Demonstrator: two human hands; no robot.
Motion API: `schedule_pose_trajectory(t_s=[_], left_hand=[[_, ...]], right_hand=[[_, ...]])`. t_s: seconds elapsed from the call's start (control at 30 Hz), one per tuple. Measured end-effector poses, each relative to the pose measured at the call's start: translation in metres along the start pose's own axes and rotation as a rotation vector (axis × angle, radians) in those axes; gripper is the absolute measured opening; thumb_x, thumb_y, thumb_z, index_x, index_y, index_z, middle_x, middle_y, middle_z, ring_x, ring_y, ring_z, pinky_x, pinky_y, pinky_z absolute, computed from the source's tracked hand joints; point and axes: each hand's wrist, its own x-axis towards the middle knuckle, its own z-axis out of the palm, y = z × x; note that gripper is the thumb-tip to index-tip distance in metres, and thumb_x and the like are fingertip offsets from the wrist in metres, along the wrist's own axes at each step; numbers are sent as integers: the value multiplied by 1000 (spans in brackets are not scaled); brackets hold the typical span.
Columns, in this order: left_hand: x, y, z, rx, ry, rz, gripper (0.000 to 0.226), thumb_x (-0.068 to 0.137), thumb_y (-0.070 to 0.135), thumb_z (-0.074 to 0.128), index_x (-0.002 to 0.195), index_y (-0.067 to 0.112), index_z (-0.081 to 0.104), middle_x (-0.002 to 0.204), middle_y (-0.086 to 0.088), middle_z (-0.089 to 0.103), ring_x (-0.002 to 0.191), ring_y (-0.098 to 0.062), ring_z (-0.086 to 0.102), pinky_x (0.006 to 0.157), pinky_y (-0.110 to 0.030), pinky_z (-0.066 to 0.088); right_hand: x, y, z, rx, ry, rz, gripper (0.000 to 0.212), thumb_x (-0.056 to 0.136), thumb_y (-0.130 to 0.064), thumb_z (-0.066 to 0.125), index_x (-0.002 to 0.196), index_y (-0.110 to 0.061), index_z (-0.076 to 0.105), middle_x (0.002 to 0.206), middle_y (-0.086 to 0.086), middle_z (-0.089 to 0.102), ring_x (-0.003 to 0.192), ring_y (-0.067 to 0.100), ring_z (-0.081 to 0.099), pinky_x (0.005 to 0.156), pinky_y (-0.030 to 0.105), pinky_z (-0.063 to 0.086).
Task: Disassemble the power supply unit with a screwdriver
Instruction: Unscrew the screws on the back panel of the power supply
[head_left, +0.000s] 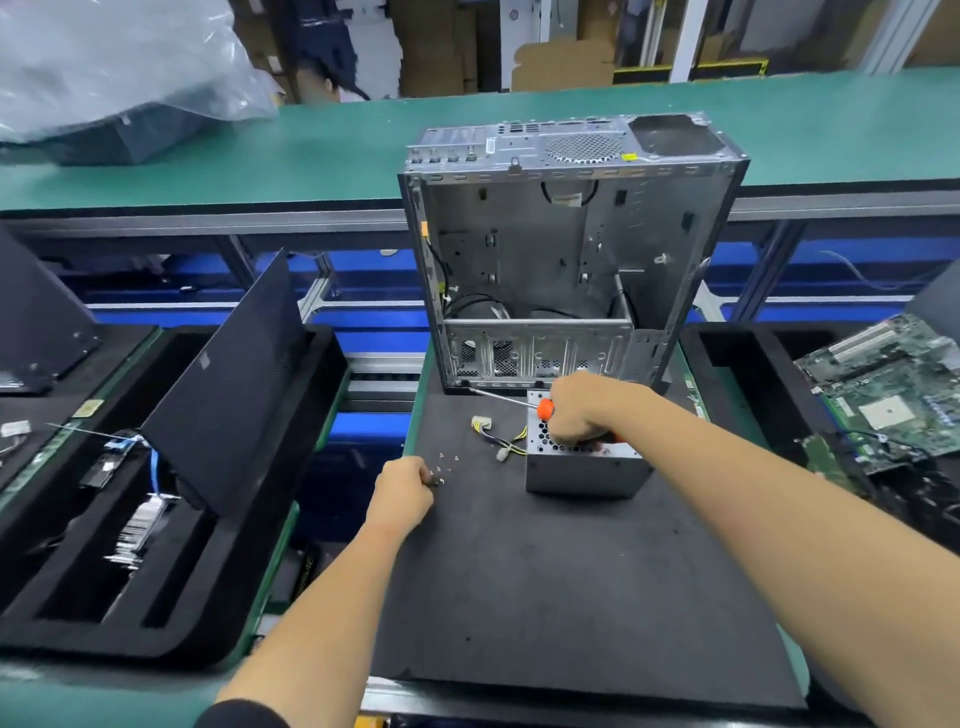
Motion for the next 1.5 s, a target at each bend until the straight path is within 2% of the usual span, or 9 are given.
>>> schedule_pose_trajectory(t_s=[0.23,0.63,0.77,0.9,1.0,1.1,1.3,1.4,1.5], left_hand=[[7,2,4,-45,17,17,25,80,-2,48,77,19,61,96,-3,64,80,-21,54,65,-26,42],[-1,7,-17,-146,150,12,24,82,-1,44,90,14,60,96,-5,65,86,-23,56,70,-30,45],[-6,50,-42,-231,214,287,27,88,8,52,113,19,52,98,4,55,83,-18,55,74,-32,47],[-18,107,-49,34,70,631,43,91,25,59,131,24,44,111,7,46,78,-10,54,78,-32,46],[-26,131,-38,88,73,719,20,95,18,54,111,9,62,103,-4,54,94,-22,55,82,-32,41],[-34,144,-28,9,95,752,14,91,11,60,85,1,67,83,-8,56,86,-29,55,70,-27,34],[-51,174,-25,-358,-25,699,5,86,4,66,84,3,70,77,3,63,58,-9,56,65,-34,55],[-55,182,-23,-275,-98,719,7,86,10,67,83,5,72,75,13,61,61,2,55,63,-13,43],[-57,180,-19,-31,-151,743,12,88,11,63,76,9,65,80,1,62,78,-17,58,72,-26,42]], right_hand=[[-1,-7,-1,-32,4,12,15,74,-11,49,59,-11,53,53,4,55,54,17,51,44,21,36],[-12,-9,-1,-72,9,1,16,82,-13,50,67,-12,48,67,5,53,67,22,52,50,26,37],[-23,-3,-10,28,-59,33,10,83,-8,49,75,-4,54,67,12,63,49,22,61,47,23,46],[-36,7,-29,67,-80,41,10,88,-7,58,85,-1,51,72,18,64,41,24,63,43,27,50],[-53,14,-49,37,-57,13,18,82,-9,70,91,2,60,69,14,64,50,26,63,52,30,54],[-78,24,-71,92,-36,-25,20,82,-14,74,91,1,64,69,12,64,44,20,57,43,22,46],[-119,33,-107,163,316,-139,16,72,-25,80,76,-13,71,64,3,72,39,4,56,47,18,44],[-125,28,-107,108,336,-138,15,71,-23,76,73,-9,72,50,0,66,40,10,57,48,18,44],[-124,28,-100,69,348,-119,17,71,-20,72,73,-3,70,46,0,62,41,13,52,44,18,40]])
